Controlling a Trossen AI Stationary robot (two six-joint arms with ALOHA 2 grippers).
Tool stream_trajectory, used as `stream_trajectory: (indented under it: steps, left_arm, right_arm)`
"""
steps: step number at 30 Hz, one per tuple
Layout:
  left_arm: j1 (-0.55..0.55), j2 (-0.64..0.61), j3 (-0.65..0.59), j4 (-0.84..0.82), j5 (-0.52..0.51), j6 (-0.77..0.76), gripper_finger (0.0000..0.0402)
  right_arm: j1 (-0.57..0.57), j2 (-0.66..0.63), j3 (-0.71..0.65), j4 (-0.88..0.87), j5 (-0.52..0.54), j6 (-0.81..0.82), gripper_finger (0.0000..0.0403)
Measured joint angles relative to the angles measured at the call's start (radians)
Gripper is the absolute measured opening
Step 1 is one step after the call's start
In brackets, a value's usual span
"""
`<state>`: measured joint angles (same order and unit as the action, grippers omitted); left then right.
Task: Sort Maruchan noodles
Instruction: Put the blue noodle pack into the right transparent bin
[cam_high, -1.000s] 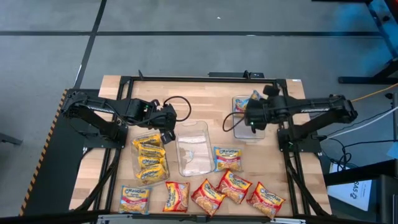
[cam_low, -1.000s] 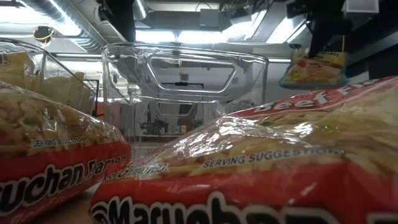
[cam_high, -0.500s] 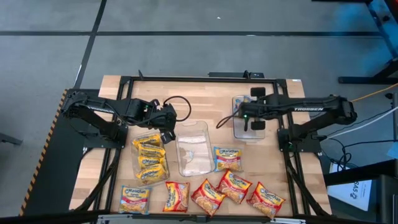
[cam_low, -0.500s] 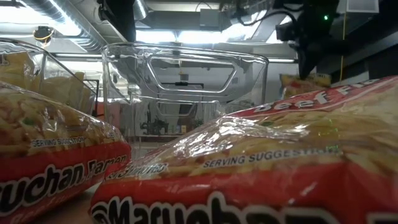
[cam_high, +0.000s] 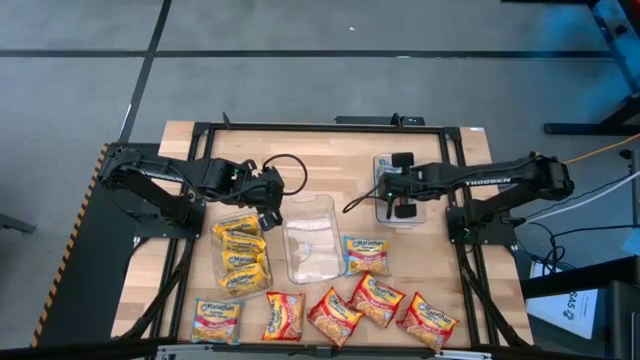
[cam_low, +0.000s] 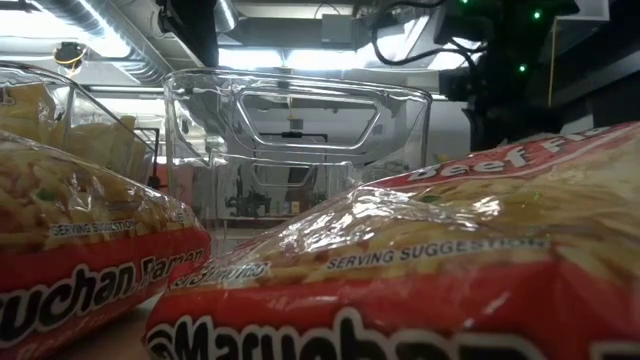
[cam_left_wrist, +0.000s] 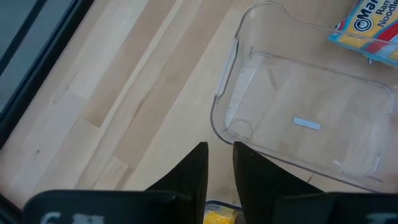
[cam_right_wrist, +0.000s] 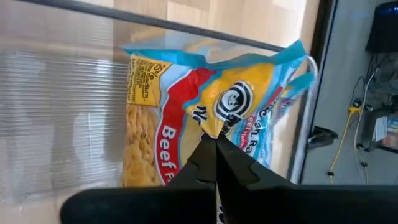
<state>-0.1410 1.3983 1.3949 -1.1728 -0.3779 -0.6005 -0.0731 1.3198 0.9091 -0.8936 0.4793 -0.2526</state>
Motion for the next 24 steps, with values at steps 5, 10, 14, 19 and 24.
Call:
stream_trajectory:
  steps: [5,10,14,19,24]
  left_arm:
    - [0.0,0.0,0.0,0.01,0.002,0.0,0.0069]
    - [0.0,0.0,0.0,0.011,0.002,0.0,0.0069]
    - [0.0,0.0,0.0,0.011,0.002,0.0,0.0069]
    - [0.0,0.0,0.0,0.01,0.002,0.001,0.0069]
    - [0.0,0.0,0.0,0.01,0.002,0.008,0.0069]
  right_arm:
    - [0.0,0.0,-0.031,0.047,0.03,0.004,0.0007]
    - [0.0,0.0,-0.036,0.061,0.028,0.021,0.0038]
    - [0.0,0.0,-0.036,0.046,0.033,0.074,0.0078]
    - [0.0,0.0,0.024,-0.059,0.066,0.155,0.012]
    - [0.0,0.0,0.158,-0.201,0.016,0.282,0.0135]
